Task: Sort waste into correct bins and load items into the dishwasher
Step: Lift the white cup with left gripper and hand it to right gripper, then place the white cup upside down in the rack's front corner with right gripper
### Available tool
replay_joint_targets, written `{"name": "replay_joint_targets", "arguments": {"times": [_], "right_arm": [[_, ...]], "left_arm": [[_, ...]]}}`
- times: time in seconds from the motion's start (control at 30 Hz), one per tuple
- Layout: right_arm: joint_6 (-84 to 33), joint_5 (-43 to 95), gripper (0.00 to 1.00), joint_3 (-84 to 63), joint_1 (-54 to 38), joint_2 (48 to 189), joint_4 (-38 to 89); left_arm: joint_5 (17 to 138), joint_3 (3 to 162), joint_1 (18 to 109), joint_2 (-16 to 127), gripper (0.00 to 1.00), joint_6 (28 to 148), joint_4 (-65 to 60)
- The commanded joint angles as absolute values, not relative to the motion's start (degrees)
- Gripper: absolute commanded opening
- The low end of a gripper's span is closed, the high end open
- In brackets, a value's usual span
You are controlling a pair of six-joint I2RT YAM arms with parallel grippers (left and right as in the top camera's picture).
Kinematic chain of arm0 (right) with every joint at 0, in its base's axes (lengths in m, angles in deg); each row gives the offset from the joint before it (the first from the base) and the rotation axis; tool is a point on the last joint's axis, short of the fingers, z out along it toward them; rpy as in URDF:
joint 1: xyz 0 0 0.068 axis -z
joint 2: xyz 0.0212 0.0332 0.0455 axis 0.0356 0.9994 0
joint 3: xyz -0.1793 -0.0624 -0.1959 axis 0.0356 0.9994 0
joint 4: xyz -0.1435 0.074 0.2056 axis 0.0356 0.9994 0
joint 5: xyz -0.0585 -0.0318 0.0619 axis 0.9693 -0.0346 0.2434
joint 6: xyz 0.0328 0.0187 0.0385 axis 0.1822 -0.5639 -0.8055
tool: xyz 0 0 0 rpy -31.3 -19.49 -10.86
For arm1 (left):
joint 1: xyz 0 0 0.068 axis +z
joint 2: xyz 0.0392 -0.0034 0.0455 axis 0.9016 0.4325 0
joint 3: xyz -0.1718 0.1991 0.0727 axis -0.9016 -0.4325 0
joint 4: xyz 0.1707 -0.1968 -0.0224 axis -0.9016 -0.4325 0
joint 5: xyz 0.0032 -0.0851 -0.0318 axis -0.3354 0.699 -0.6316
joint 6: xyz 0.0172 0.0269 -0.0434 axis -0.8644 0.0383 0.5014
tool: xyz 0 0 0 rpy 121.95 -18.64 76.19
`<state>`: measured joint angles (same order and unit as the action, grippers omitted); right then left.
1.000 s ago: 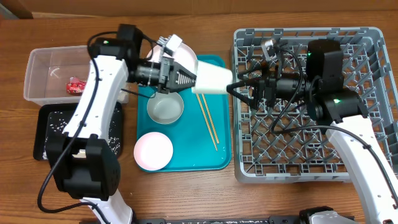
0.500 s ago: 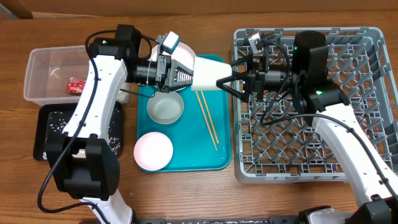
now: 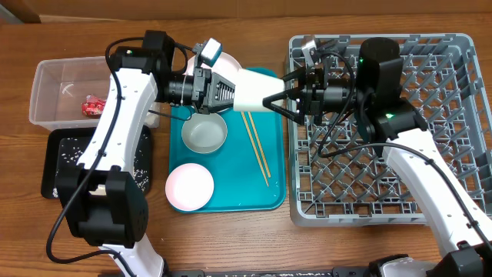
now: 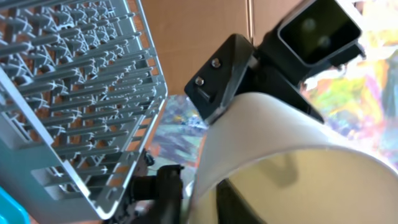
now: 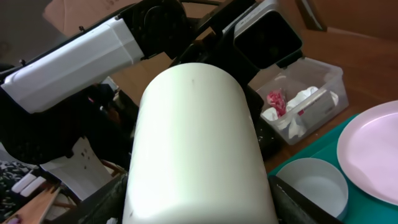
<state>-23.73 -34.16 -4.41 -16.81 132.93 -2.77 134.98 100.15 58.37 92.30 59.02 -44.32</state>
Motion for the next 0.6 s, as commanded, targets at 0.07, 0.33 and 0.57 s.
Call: {"name": "replay_joint_targets", "arguments": {"times": [0.07,0.33,0.57], "right_arm": [[-24.3,-34.8,0.61,-4.7,-17.2,133.2,-3.0],[-25.6,-32.3,0.58,-4.7,-13.4,132.7,2.7],[-25.3,-13.5,0.59,-4.7,-9.8,128.4,20.1]], "left_arm": [[136.3,101.6,58.0,92.3,0.46,58.3,-44.3],[134.2,101.6,59.7,92.3,0.62,58.3,-42.4],[116.6,101.6,65.0,92.3,0.66,58.8,-41.0]]}}
